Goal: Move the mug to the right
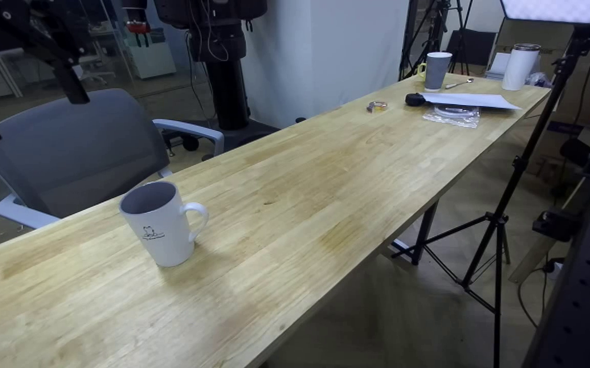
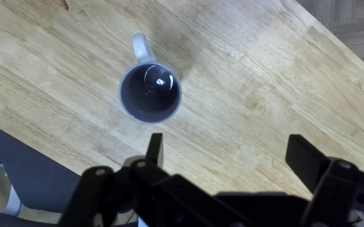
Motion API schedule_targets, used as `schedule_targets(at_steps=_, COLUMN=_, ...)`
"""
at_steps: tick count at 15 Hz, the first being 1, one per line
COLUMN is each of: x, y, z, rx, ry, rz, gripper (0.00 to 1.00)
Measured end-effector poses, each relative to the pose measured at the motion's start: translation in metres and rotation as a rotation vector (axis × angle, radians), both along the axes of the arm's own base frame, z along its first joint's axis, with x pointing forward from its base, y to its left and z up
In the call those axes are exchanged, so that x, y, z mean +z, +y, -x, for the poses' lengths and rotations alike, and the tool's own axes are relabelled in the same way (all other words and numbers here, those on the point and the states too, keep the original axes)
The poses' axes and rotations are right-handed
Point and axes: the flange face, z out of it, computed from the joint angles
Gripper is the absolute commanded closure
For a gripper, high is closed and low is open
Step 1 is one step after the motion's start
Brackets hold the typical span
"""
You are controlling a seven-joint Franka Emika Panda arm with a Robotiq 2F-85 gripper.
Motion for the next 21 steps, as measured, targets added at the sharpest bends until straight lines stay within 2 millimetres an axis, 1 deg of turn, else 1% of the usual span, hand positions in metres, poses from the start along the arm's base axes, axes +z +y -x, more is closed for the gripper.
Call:
schedule_targets(at_steps=3, x=-0.004, y=-0.001, z=0.001, rx=0.006, ry=0.004, rz=0.000, gripper=0.00)
schedule_targets(at_steps=5, x=-0.011, y=-0.002, z=0.002, rx=0.014, ry=0.004, rz=-0.001, gripper=0.00)
schedule_targets(at_steps=13, x=-0.057, y=-0.008, z=0.010, rx=0.043, ry=0.023, rz=-0.011, gripper=0.00)
schedule_targets(at_steps=17, x=-0.077, y=-0.018, z=0.010, rx=0.043, ry=0.027, rz=-0.020, gripper=0.00)
schedule_targets(at_steps=21, x=-0.097, y=-0.040, z=0.008, rx=0.036, ry=0.026, rz=-0.029, gripper=0.00)
